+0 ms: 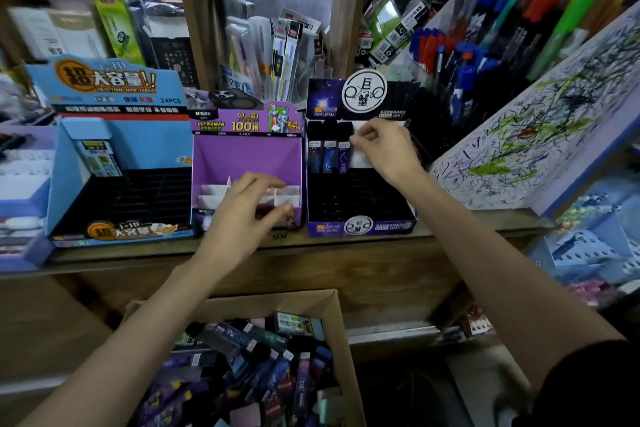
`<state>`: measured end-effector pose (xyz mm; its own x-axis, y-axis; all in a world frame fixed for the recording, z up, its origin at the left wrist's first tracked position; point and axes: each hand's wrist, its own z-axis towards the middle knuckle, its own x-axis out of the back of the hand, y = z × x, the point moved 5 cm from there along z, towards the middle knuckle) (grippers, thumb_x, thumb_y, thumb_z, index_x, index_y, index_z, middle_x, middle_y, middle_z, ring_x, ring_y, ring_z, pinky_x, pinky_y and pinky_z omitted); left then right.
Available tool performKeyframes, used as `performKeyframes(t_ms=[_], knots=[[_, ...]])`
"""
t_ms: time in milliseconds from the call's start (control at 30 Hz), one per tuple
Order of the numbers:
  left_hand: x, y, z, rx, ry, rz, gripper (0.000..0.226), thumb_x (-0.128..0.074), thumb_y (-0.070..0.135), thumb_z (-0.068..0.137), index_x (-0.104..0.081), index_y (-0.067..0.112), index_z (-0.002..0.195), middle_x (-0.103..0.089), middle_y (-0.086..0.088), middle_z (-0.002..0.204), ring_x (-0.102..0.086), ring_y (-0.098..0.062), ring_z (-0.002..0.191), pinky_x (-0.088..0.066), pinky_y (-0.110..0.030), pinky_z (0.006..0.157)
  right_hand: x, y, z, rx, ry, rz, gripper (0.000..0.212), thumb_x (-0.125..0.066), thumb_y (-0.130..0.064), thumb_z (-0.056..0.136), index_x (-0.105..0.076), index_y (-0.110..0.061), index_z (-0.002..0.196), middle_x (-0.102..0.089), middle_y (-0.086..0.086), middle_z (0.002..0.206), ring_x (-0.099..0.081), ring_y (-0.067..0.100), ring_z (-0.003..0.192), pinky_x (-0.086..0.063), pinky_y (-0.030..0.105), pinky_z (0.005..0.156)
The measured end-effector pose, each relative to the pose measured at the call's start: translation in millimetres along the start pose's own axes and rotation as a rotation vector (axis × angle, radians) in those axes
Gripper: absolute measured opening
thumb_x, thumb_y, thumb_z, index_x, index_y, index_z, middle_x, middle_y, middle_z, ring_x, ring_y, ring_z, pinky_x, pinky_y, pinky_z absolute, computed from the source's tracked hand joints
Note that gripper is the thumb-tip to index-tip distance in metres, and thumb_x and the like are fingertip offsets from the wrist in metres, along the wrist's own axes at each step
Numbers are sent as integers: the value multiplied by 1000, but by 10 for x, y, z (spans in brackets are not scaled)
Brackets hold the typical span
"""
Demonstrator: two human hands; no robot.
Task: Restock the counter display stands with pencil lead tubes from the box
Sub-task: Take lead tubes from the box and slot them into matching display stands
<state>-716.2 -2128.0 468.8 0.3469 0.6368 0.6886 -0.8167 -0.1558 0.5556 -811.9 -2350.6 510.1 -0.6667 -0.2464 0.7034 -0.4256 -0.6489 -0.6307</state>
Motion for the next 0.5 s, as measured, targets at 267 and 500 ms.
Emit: performKeyframes(t_ms=[267, 500], knots=[[98, -123, -931, -14, -230, -6, 22, -66, 21, 86, -64, 14, 106, -61, 5, 103, -59, -10, 97, -48, -29, 86, 80, -254, -1146, 200, -242, 133, 15, -64, -21, 87, -65, -20, 102, -62, -15, 90, -58, -5, 78, -45, 6, 70], [-386, -789, -1911, 330, -508, -32, 18, -63, 23, 89, -60, 18, 106, -61, 7, 104, -60, -6, 97, -46, -21, 80, -792, 203, -2153, 103, -668, 66, 12, -62, -21, 89, -63, -27, 100, -62, -16, 91, -57, -10, 82, -41, 1, 70]])
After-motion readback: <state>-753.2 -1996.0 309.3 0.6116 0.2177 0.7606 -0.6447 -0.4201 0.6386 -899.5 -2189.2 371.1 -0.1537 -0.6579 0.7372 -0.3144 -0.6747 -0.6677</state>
